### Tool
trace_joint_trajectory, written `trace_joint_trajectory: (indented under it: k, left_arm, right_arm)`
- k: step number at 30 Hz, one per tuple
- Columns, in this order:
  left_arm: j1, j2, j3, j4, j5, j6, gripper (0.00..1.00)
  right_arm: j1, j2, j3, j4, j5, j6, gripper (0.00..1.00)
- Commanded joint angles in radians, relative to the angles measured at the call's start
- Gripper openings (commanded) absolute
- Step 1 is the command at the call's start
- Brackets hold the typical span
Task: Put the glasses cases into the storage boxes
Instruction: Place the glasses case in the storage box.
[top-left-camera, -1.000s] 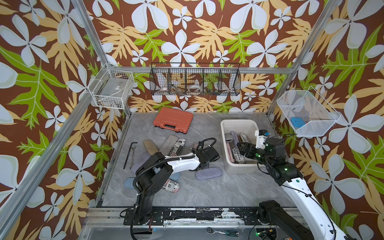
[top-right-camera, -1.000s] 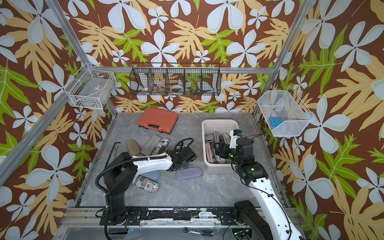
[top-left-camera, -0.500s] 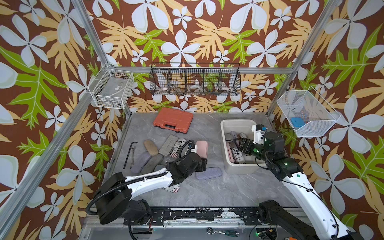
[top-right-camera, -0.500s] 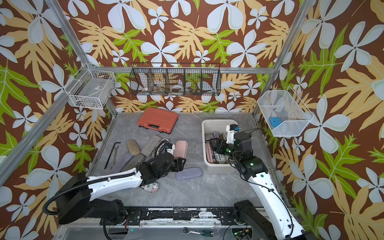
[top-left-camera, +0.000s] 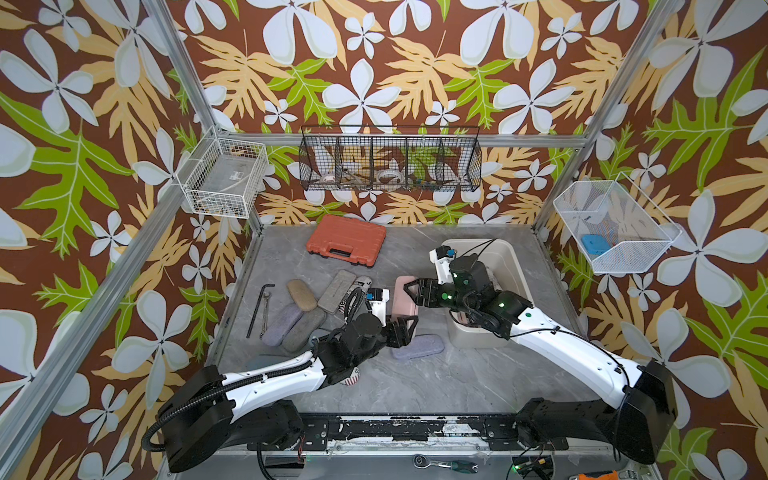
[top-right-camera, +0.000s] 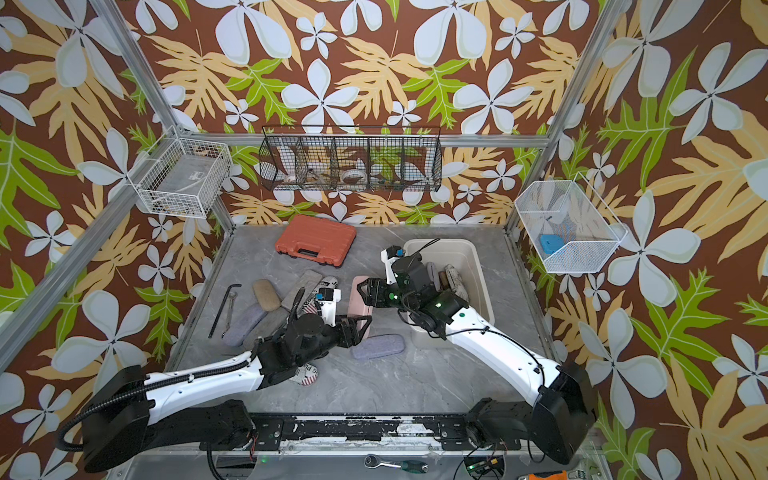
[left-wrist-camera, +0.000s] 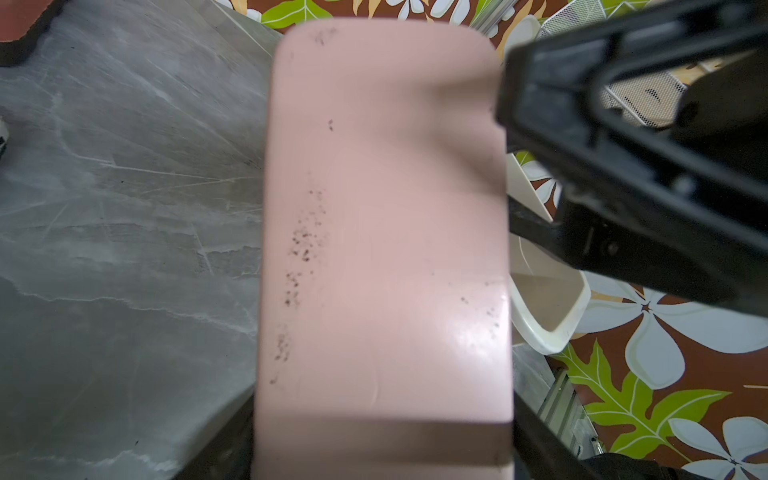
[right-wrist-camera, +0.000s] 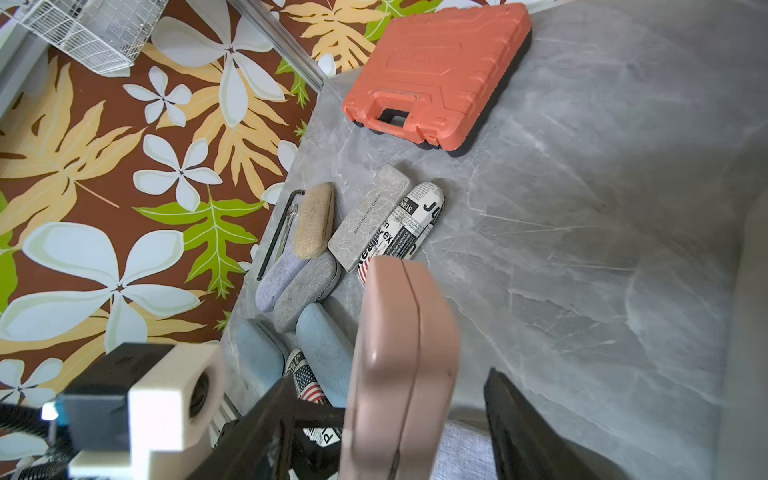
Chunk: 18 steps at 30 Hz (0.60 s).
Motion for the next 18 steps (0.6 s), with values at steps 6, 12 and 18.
trace_joint_trajectory:
  k: [6, 12, 18]
  left_arm:
    - [0.0, -0.061, -0.047, 0.102, -0.019, -0.008, 0.62]
    - [0.0, -0.057, -0.048, 0.115, -0.02, -0.009, 0.63]
    - [0.0, -0.026, -0.019, 0.127, -0.016, 0.001, 0.68]
  right_arm:
    - [0.024, 0.029, -0.002, 0.072, 0.027, 0.064, 0.54]
    - [0.034, 0.057, -0.017, 0.104, -0.026, 0.08, 0.46]
    - [0.042, 0.028, -0.017, 0.117, -0.035, 0.069, 0.28]
